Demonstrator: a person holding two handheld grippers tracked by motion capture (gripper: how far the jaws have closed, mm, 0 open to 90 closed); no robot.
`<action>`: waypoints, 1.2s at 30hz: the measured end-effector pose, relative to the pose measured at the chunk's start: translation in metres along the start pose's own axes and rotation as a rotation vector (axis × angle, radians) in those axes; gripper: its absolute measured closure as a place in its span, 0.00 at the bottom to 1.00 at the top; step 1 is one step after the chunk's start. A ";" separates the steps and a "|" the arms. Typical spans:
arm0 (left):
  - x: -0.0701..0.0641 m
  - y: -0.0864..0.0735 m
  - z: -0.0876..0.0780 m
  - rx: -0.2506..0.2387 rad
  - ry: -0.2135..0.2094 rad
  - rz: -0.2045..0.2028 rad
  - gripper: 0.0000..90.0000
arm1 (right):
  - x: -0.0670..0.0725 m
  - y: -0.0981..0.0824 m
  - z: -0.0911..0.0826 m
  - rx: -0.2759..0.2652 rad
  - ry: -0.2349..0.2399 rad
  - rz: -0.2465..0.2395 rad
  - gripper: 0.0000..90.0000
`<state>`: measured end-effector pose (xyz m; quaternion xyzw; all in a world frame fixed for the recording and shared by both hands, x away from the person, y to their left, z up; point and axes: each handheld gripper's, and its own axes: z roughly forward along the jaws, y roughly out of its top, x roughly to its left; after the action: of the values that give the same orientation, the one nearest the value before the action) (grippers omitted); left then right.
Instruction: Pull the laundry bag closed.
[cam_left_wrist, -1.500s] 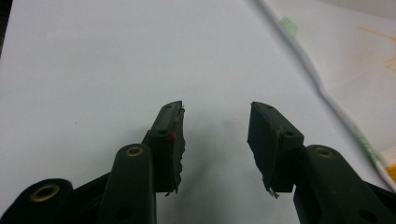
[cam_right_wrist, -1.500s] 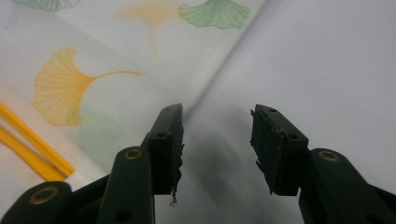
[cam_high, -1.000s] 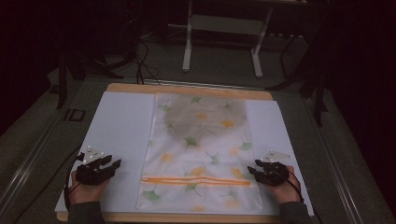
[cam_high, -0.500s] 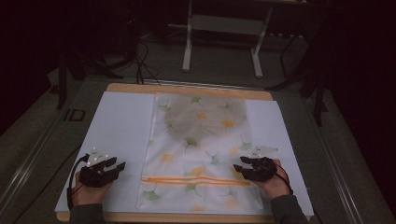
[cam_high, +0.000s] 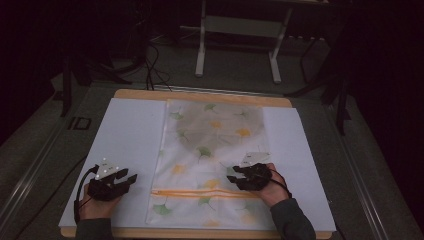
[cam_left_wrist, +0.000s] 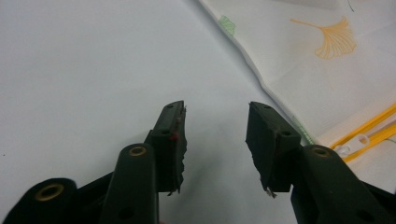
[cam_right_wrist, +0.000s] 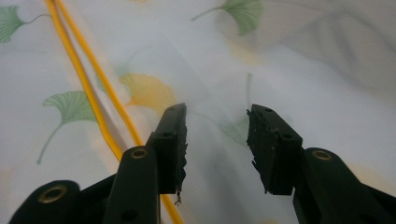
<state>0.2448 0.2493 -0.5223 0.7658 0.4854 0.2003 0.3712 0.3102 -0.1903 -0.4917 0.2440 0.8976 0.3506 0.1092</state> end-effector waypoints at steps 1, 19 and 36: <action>0.001 0.000 0.000 -0.003 0.001 0.002 0.62 | 0.002 0.002 0.002 0.004 0.002 -0.007 0.63; 0.004 0.001 -0.002 0.013 -0.001 -0.029 0.62 | 0.029 0.043 0.023 0.014 0.077 -0.115 0.63; 0.003 0.003 0.001 0.034 -0.014 -0.027 0.62 | 0.056 0.070 0.049 0.013 0.146 -0.189 0.68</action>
<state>0.2487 0.2512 -0.5213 0.7669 0.4964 0.1817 0.3640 0.3053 -0.0883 -0.4810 0.1326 0.9244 0.3496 0.0746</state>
